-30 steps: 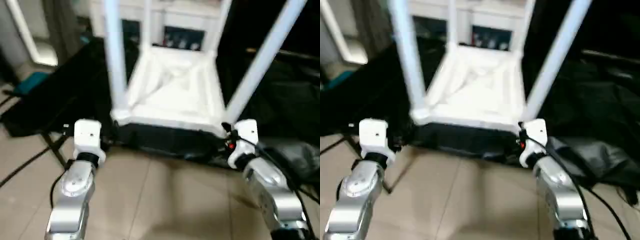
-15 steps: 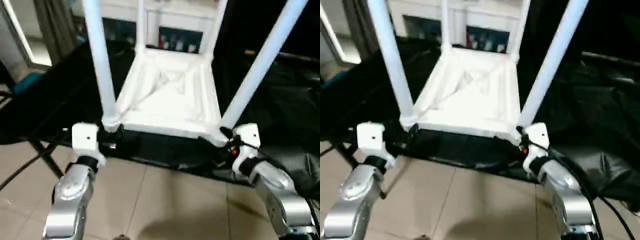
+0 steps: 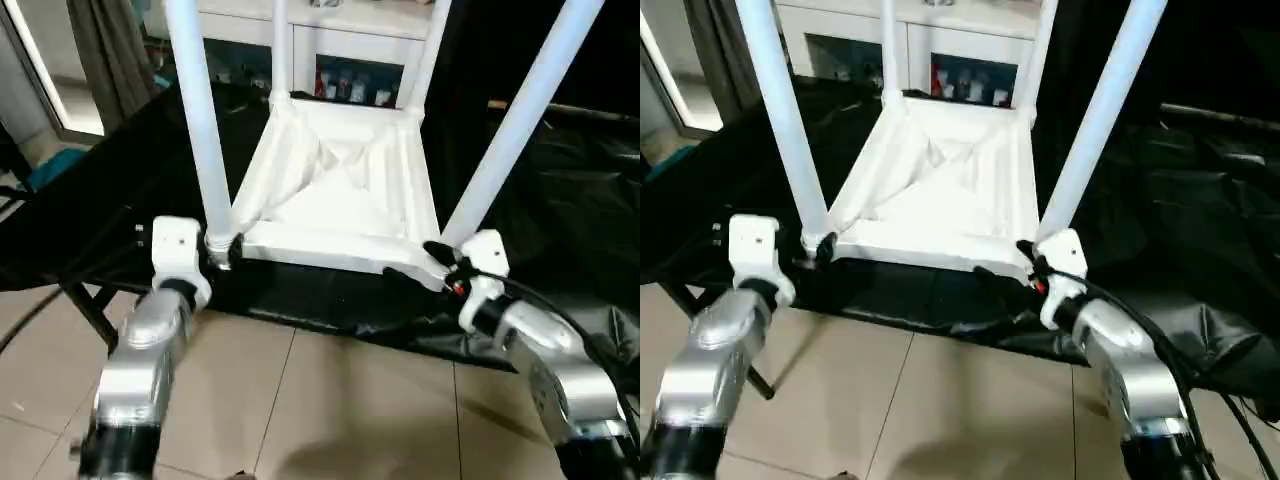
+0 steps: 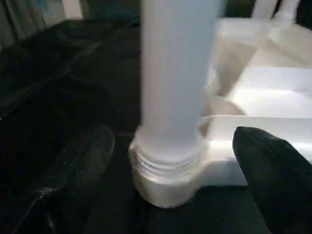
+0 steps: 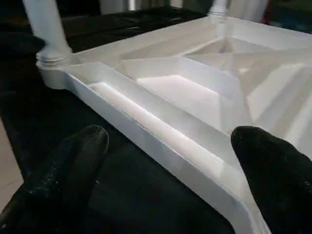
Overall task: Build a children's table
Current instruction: Flip table
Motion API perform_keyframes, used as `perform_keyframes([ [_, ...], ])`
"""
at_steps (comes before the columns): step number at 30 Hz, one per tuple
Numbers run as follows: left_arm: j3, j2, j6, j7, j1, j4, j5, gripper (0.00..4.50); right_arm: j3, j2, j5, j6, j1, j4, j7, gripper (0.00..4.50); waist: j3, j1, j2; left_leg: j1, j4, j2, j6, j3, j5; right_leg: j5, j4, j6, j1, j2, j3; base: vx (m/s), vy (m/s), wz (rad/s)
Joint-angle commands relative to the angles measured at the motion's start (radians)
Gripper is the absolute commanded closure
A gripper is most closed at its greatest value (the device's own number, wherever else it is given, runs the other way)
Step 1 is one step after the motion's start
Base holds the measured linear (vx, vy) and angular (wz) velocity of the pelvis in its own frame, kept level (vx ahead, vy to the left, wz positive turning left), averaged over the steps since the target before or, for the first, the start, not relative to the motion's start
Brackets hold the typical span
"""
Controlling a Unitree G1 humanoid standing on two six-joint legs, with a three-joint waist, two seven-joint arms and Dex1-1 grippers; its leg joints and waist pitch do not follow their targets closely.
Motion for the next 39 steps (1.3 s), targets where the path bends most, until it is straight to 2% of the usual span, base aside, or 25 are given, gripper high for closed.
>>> perform_keyframes([
  [1,0.013,0.006,-0.019,0.007,-0.053,0.084,0.001,0.03,0.008,0.001,0.01,-0.001,-0.023,0.016,0.02,0.0,-0.059,0.006,-0.001,-0.002,-0.076,0.075,0.079,-0.03,0.026,0.133,-0.063,-0.221,0.047,-0.103,0.056,0.0,0.0,0.0],
  [3,0.022,0.011,-0.037,0.015,-0.096,0.145,0.002,0.03,0.014,0.002,0.012,-0.003,-0.032,0.022,0.031,0.0,-0.06,0.006,0.002,-0.003,-0.073,0.073,0.095,-0.027,0.038,0.162,-0.061,-0.234,0.045,-0.103,0.055,0.0,0.0,0.0],
  [7,0.04,0.014,-0.08,0.004,-0.199,0.271,-0.015,0.03,0.015,0.005,0.009,-0.01,-0.041,0.033,0.041,0.0,-0.061,0.014,0.0,-0.004,-0.07,0.074,0.112,-0.024,0.039,0.173,-0.061,-0.251,0.043,-0.105,0.053,0.0,0.0,0.0],
  [8,0.04,0.016,-0.085,0.003,-0.208,0.284,-0.013,0.03,0.016,0.006,0.009,-0.011,-0.041,0.034,0.041,0.0,-0.061,0.017,0.005,-0.002,-0.071,0.078,0.108,-0.026,0.03,0.164,-0.061,-0.256,0.042,-0.108,0.053,0.0,0.0,0.0],
  [10,0.041,0.019,-0.097,-0.004,-0.227,0.314,-0.013,0.03,0.017,0.007,0.008,-0.014,-0.042,0.037,0.041,0.0,-0.06,0.017,0.003,-0.004,-0.074,0.081,0.1,-0.026,0.016,0.152,-0.061,-0.259,0.044,-0.11,0.052,0.0,0.0,0.0],
  [11,0.04,0.023,-0.111,0.003,-0.244,0.346,-0.006,0.03,0.017,0.009,0.007,-0.017,-0.042,0.039,0.041,0.0,-0.059,0.018,0.005,-0.003,-0.074,0.08,0.099,-0.026,0.01,0.144,-0.063,-0.257,0.042,-0.109,0.052,0.0,0.0,0.0],
  [12,0.039,0.024,-0.117,0.009,-0.25,0.358,-0.002,0.31,0.017,0.01,0.006,-0.018,-0.043,0.04,0.042,0.0,-0.06,0.018,0.003,-0.003,-0.075,0.081,0.093,-0.026,0.002,0.139,-0.062,-0.255,0.045,-0.111,0.053,0.0,0.0,0.0],
  [15,0.054,0.023,-0.15,0.013,-0.279,0.419,-0.01,0.42,0.015,0.016,0.003,-0.024,-0.042,0.045,0.038,0.0,-0.059,0.019,0.006,-0.002,-0.076,0.079,0.084,-0.025,-0.011,0.126,-0.066,-0.25,0.043,-0.11,0.053,0.0,0.0,0.0],
  [16,0.058,0.022,-0.159,0.013,-0.285,0.431,-0.013,0.42,0.015,0.018,0.002,-0.025,-0.042,0.046,0.037,0.0,-0.059,0.021,0.006,-0.003,-0.078,0.083,0.08,-0.027,-0.014,0.127,-0.065,-0.251,0.045,-0.113,0.053,0.0,0.0,0.0],
  [21,0.037,0.023,-0.2,-0.048,-0.311,0.476,-0.013,0.77,0.018,0.028,0.0,-0.033,-0.046,0.057,0.034,0.0,-0.059,0.025,0.006,-0.001,-0.079,0.085,0.077,-0.027,-0.011,0.146,-0.063,-0.256,0.042,-0.115,0.052,0.0,0.0,0.0],
  [23,0.037,0.019,-0.205,-0.059,-0.317,0.485,-0.019,1.15,0.019,0.029,-0.002,-0.036,-0.049,0.062,0.034,0.0,-0.059,0.024,0.005,-0.003,-0.079,0.085,0.074,-0.027,-0.015,0.147,-0.063,-0.258,0.044,-0.116,0.052,0.0,0.0,0.0],
  [26,0.034,0.014,-0.235,-0.079,-0.335,0.524,-0.024,1.25,0.018,0.031,-0.004,-0.041,-0.054,0.069,0.035,0.0,-0.059,0.025,0.005,-0.001,-0.08,0.083,0.071,-0.025,-0.019,0.137,-0.063,-0.258,0.044,-0.116,0.052,0.0,0.0,0.0],
  [31,0.021,0.007,-0.268,-0.108,-0.366,0.591,-0.01,1.69,0.018,0.033,-0.007,-0.045,-0.056,0.073,0.037,0.0,-0.058,0.025,0.004,-0.002,-0.08,0.083,0.078,-0.025,-0.014,0.146,-0.064,-0.254,0.044,-0.117,0.052,0.0,0.0,0.0],
  [36,0.022,0.004,-0.275,-0.1,-0.393,0.637,-0.001,2.05,0.017,0.034,-0.009,-0.05,-0.059,0.078,0.037,0.0,-0.058,0.028,0.005,-0.001,-0.083,0.087,0.071,-0.026,-0.028,0.132,-0.065,-0.252,0.043,-0.119,0.051,0.0,0.0,0.0],
  [37,0.024,0.004,-0.275,-0.091,-0.399,0.646,0.001,2.12,0.016,0.033,-0.009,-0.052,-0.06,0.08,0.037,0.0,-0.058,0.028,0.012,0.0,-0.083,0.088,0.068,-0.027,-0.031,0.132,-0.064,-0.253,0.042,-0.12,0.052,0.0,0.0,0.0],
  [39,0.032,0.001,-0.277,-0.087,-0.411,0.666,-0.01,2.27,0.014,0.033,-0.009,-0.055,-0.062,0.084,0.037,0.0,-0.057,0.028,0.008,0.001,-0.083,0.087,0.064,-0.025,-0.045,0.125,-0.067,-0.254,0.042,-0.12,0.052,0.0,0.0,0.0],
])
